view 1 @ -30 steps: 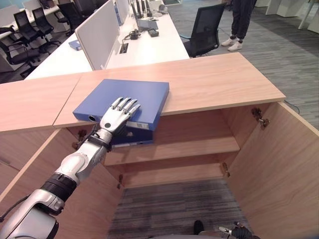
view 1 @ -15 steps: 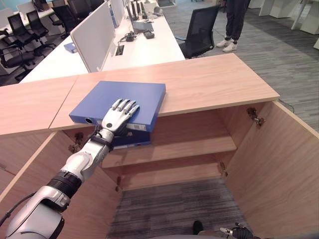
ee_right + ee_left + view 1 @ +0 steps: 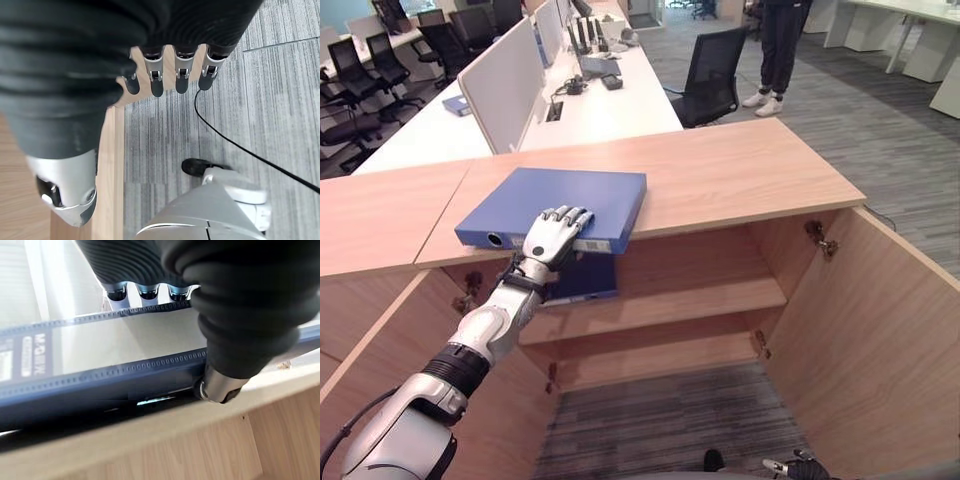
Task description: Put the empty folder in the office cabinet
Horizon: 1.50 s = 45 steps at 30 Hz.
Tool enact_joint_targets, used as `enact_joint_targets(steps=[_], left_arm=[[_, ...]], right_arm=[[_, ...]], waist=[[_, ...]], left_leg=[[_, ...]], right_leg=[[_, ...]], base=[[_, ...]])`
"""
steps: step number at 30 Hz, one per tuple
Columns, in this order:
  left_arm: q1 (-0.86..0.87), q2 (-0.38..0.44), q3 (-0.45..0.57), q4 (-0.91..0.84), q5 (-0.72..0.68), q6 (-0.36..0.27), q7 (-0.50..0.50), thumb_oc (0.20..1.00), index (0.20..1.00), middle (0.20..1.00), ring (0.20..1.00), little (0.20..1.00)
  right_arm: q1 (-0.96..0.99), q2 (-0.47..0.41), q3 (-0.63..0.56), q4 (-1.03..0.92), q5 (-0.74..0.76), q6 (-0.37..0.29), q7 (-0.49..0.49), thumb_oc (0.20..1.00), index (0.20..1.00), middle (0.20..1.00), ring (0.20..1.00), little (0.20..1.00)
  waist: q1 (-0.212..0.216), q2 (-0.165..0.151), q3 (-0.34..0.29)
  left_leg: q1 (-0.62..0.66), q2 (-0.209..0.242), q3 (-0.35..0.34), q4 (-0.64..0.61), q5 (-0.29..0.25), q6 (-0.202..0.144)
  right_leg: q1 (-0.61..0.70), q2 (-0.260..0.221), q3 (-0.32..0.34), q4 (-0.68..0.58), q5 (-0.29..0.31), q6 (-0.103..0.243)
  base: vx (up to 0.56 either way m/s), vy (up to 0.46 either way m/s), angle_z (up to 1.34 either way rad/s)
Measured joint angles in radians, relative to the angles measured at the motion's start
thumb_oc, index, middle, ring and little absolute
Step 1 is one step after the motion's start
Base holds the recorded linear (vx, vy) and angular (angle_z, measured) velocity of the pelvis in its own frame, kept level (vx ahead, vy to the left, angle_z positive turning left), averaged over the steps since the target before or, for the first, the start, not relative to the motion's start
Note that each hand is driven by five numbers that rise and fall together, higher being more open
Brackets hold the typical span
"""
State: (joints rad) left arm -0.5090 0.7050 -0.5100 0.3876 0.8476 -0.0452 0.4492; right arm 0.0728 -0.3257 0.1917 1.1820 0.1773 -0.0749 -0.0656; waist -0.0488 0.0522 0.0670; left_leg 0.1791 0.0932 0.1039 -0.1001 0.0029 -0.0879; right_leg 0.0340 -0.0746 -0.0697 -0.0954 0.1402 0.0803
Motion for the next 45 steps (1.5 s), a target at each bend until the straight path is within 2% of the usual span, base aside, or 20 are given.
enact_joint_targets(steps=[7,16,25,38,45], left_arm=[[-0.009,0.0,0.001,0.0,0.0,0.001,0.0,0.2,0.2,0.2,0.2,0.2],[-0.043,0.009,0.003,-0.019,-0.019,0.001,-0.012,0.2,0.2,0.2,0.2,0.2],[-0.095,0.03,0.009,-0.125,-0.139,-0.009,-0.028,0.2,0.2,0.2,0.2,0.2],[-0.061,0.035,0.29,-0.389,-0.436,-0.076,-0.005,0.2,0.2,0.2,0.2,0.2],[0.006,0.016,0.383,-0.497,-0.64,-0.125,-0.014,0.2,0.2,0.2,0.2,0.2]], right_arm=[[0.0,0.0,0.0,0.0,0.0,0.0,-0.001,1.0,1.0,1.0,1.0,1.0],[-0.001,0.0,0.0,0.0,0.0,0.002,-0.002,1.0,1.0,1.0,1.0,1.0],[-0.024,0.0,0.0,0.0,0.001,0.003,-0.002,1.0,1.0,1.0,1.0,1.0],[-0.05,0.006,-0.002,-0.002,0.001,0.016,-0.001,1.0,1.0,1.0,1.0,1.0],[-0.056,0.009,-0.002,-0.004,0.001,0.021,0.006,1.0,1.0,1.0,1.0,1.0]], waist=[[-0.001,-0.001,-0.005],[0.002,0.017,0.008],[0.003,0.023,0.014],[0.017,0.024,0.039],[0.038,0.026,0.038]], left_leg=[[0.001,0.0,0.001,0.0,0.001,-0.001],[0.002,0.0,0.002,0.0,0.001,-0.001],[0.002,0.0,0.0,0.0,0.003,0.004],[0.008,0.0,-0.027,0.0,0.003,0.003],[0.011,0.0,-0.039,0.0,0.003,0.003]], right_leg=[[0.001,0.0,0.0,0.0,0.0,0.0],[0.001,-0.001,0.001,0.0,0.0,0.0],[0.003,-0.001,-0.001,0.0,0.0,0.0],[0.024,-0.003,-0.028,0.0,-0.009,-0.012],[0.035,-0.005,-0.041,0.0,-0.01,-0.013]], base=[[-0.02,-0.001,0.0],[-0.01,-0.001,0.0],[0.0,0.0,0.0],[0.0,-0.003,0.06],[0.0,-0.003,0.04]])
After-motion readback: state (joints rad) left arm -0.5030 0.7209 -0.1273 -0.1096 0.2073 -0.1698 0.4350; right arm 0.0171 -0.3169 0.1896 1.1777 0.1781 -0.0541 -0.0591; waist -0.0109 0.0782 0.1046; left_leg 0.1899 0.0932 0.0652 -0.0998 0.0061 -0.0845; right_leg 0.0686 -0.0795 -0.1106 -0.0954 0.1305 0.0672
